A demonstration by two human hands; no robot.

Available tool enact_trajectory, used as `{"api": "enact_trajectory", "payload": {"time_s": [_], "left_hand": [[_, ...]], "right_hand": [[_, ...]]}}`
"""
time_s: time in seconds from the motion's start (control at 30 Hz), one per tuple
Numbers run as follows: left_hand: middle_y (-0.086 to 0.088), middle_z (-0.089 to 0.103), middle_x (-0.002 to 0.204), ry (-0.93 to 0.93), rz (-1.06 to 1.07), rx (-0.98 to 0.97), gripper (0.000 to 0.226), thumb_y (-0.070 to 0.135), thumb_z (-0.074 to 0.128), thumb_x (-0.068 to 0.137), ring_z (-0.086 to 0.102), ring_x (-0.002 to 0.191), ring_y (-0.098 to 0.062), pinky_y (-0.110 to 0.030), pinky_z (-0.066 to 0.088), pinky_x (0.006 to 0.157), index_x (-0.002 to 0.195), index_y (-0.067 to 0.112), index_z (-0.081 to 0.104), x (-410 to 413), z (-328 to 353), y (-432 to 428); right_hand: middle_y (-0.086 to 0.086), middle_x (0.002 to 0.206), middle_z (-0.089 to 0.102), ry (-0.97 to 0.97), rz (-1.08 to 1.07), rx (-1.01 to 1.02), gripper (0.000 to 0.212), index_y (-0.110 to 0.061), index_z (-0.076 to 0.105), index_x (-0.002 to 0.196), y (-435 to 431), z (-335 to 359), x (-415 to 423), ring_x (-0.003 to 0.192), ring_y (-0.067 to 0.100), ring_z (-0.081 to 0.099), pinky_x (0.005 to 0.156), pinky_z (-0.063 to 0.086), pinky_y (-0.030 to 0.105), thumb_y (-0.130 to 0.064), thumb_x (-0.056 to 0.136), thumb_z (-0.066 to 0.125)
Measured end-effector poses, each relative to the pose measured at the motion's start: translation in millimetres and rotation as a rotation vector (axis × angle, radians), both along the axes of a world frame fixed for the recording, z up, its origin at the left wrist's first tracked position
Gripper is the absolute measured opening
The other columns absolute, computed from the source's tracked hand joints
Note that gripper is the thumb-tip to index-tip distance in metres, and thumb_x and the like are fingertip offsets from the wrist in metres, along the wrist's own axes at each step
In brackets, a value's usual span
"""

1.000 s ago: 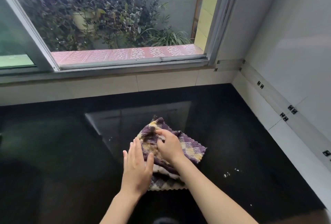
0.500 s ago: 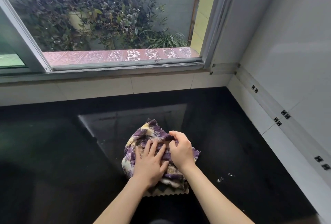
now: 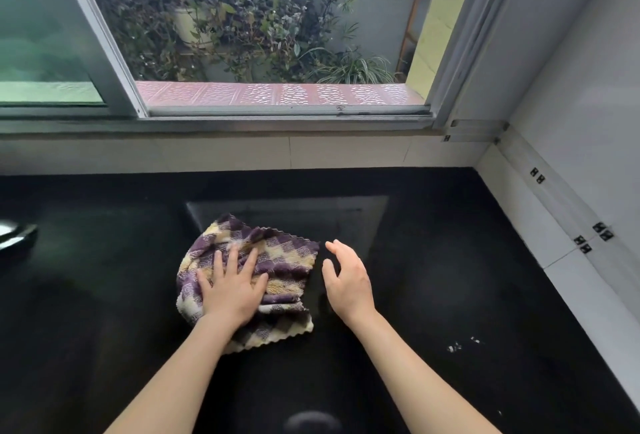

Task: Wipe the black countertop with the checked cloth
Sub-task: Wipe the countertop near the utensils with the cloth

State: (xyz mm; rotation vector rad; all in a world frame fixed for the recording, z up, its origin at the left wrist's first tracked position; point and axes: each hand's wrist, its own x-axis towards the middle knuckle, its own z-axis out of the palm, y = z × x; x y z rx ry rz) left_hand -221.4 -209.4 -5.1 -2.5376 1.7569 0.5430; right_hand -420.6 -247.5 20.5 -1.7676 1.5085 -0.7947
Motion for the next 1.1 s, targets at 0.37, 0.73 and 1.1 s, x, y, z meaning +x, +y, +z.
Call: {"api": "enact_trajectory", "payload": {"time_s": [0.37, 0.73, 1.1], "left_hand": [[0.001, -0.011, 0.157, -0.043, 0.191, -0.017, 0.059, 0.058, 0.014, 0.091, -0.017, 0.141, -0.025, -0.058, -0.007, 0.11, 0.145, 0.042, -0.004, 83.1, -6.3, 35.1], [-0.001, -0.013, 0.157, -0.073, 0.258, -0.013, 0.06, 0.055, 0.012, 0.09, -0.015, 0.141, -0.028, -0.064, -0.006, 0.106, 0.146, 0.038, -0.004, 117.2, -10.6, -6.8], [-0.002, -0.01, 0.157, -0.118, 0.287, -0.002, 0.061, 0.056, 0.012, 0.09, -0.017, 0.141, -0.029, -0.065, -0.009, 0.105, 0.145, 0.038, -0.007, 148.7, -12.8, -57.7]], "right_hand": [[-0.002, 0.138, 0.05, -0.027, 0.059, -0.008, 0.036, -0.017, 0.053, 0.13, 16.7, -5.8, 34.3, 0.128, 0.01, 0.04, 0.108, 0.029, 0.028, -0.014, 0.094, 0.05], [-0.003, 0.131, 0.055, 0.027, 0.117, -0.155, 0.039, -0.016, 0.06, 0.123, 17.9, -24.4, 53.4, 0.123, 0.006, 0.044, 0.105, 0.032, 0.027, -0.019, 0.086, 0.051], [-0.006, 0.128, 0.057, 0.011, 0.102, -0.256, 0.041, -0.02, 0.063, 0.119, 12.1, -34.1, 72.2, 0.119, 0.006, 0.048, 0.1, 0.035, 0.031, -0.029, 0.084, 0.045]]}}
